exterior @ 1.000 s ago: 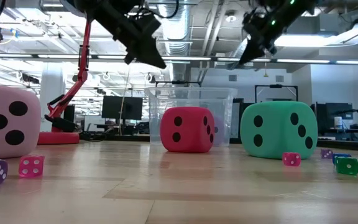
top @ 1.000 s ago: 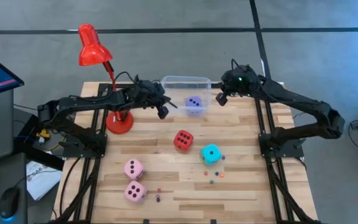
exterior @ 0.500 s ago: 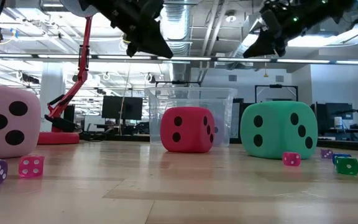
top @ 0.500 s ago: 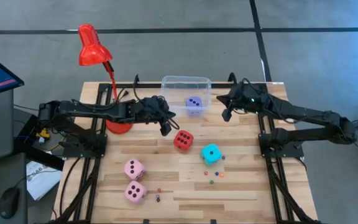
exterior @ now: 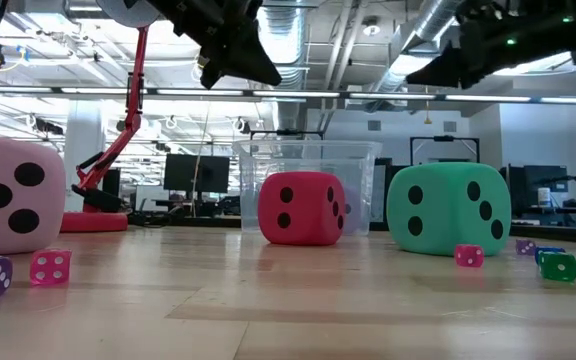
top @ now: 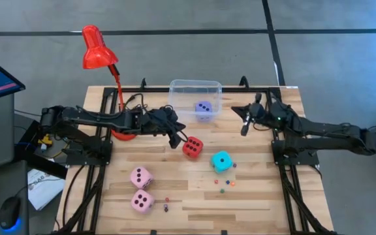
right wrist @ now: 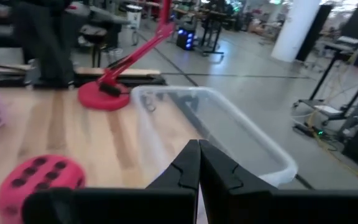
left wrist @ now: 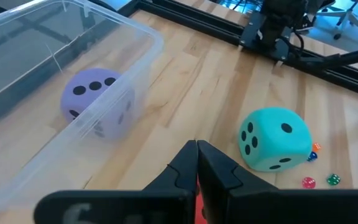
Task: Pick & Place Dice
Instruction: Put the large red die into the transparent bin
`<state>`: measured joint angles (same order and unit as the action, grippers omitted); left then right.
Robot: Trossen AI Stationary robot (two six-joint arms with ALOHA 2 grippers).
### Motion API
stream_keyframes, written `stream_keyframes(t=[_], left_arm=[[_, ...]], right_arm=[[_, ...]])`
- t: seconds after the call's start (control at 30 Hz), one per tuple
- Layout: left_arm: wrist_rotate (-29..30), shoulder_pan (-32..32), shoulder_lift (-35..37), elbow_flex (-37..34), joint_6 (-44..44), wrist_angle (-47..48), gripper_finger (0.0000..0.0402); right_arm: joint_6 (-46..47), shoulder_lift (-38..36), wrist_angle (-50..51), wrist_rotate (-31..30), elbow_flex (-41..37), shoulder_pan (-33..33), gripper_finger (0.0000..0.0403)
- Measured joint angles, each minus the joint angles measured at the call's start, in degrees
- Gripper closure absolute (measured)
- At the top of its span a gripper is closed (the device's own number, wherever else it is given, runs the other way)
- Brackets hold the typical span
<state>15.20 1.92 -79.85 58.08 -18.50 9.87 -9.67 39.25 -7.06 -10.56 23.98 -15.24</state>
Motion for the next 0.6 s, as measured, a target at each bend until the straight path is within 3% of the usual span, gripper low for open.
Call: stream_keyframes(t=[0.2, 0.6], left_arm=[[0.0, -0.01, 0.0, 0.0, 0.0, -0.14, 0.0402], [-0.2, -0.35, 0.0, 0.0, -2.42, -4.08, 0.0402]], right_arm=[[2.42, -7.54, 6.02, 0.19, -3.52, 3.53, 0.0403], [3.67, -19.59, -2.41, 0.19, -15.41, 13.11, 0.0403]])
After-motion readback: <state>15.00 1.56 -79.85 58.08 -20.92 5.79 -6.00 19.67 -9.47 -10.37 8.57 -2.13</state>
